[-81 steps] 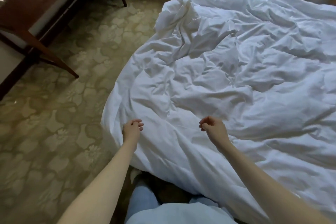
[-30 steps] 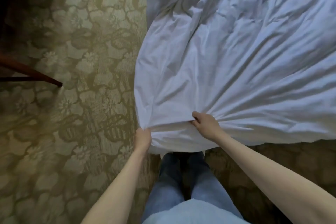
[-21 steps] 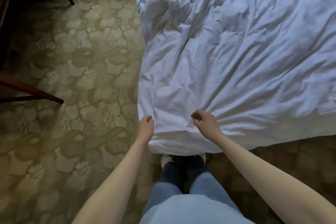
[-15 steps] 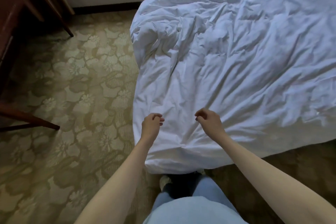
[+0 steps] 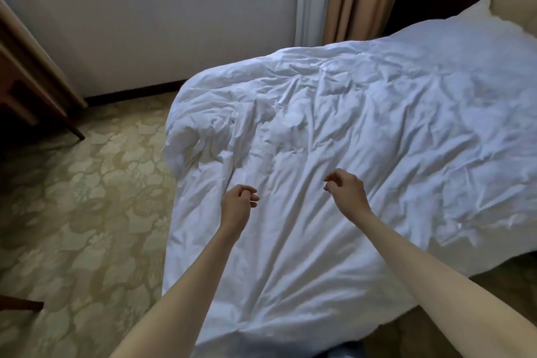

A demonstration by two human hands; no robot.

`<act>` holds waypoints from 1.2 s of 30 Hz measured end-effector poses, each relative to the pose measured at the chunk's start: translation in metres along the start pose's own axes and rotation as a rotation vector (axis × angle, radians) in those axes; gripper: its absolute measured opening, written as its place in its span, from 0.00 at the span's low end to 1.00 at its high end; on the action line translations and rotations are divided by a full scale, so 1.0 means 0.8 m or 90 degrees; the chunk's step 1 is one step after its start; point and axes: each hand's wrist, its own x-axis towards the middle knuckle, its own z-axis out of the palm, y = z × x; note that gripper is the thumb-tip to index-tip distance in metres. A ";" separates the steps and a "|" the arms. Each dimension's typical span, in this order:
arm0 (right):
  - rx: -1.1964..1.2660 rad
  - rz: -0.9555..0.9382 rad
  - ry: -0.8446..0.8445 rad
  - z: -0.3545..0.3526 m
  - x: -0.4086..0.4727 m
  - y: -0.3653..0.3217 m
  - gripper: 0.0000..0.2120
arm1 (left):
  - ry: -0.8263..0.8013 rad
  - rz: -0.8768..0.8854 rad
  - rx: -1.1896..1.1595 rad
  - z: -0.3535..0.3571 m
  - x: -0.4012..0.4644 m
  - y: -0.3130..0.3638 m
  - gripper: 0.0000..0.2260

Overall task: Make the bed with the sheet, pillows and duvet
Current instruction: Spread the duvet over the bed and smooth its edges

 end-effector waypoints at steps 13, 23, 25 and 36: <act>-0.096 -0.030 -0.127 -0.145 0.306 0.074 0.08 | 0.135 -0.068 0.013 0.213 0.169 0.093 0.11; -0.111 -0.159 -0.225 -0.059 0.450 -0.002 0.09 | 0.204 -0.064 0.137 0.170 0.303 0.148 0.09; -0.110 -0.171 -0.230 -0.040 0.475 -0.021 0.10 | 0.205 -0.069 0.151 0.158 0.333 0.153 0.08; -0.145 -0.214 -0.225 0.091 0.665 -0.105 0.11 | 0.237 -0.113 0.246 0.063 0.560 0.170 0.17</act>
